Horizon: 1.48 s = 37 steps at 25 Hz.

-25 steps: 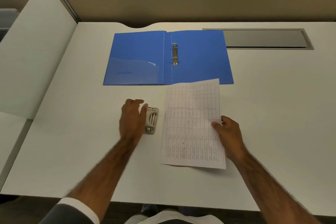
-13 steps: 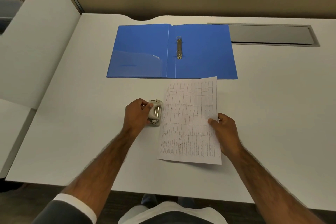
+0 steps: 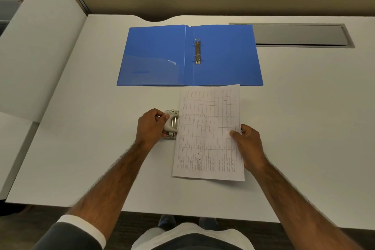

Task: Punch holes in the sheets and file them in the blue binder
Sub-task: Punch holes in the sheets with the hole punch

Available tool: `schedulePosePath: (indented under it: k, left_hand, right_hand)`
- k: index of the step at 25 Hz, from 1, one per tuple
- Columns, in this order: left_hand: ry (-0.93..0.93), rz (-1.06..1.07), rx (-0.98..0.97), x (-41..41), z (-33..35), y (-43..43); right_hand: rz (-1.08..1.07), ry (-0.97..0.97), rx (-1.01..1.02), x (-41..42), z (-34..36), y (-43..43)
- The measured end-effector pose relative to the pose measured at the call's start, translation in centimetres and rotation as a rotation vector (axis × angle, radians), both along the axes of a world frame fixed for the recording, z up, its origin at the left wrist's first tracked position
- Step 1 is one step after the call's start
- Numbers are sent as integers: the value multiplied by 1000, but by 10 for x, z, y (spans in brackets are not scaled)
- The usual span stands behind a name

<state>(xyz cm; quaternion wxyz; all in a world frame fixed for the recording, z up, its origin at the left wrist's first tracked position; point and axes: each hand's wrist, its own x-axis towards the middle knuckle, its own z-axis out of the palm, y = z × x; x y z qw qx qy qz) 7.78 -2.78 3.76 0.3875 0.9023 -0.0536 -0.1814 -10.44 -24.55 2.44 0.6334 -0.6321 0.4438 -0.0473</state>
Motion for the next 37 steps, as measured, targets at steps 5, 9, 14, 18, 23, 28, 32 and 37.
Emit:
schedulePosePath:
  k: [5,9,14,18,23,28,32,37]
  left_hand:
    - [-24,-12,26,-1,-3,2]
    - [-33,-21,42,-1,-2,1]
    - [-53,-42,92,0,-2,0]
    - [-60,-53,102,1,-2,1]
    - [-56,-58,109,0,-1,0]
    - [-59,-72,128,0,0,0]
    - [-65,-77,135,0,0,-1]
    - [-82,-90,143,1,0,-2]
  right_hand:
    - [42,27,-54,4,-5,4]
    - [68,30,-62,9,-6,10]
    - [78,21,-93,17,-4,13]
    - [95,21,-114,26,-2,11]
    - [120,40,-100,29,-2,11]
    - [136,73,-141,27,0,5]
    - [172,84,-166,27,-3,4]
    - [174,90,-191,26,-5,6]
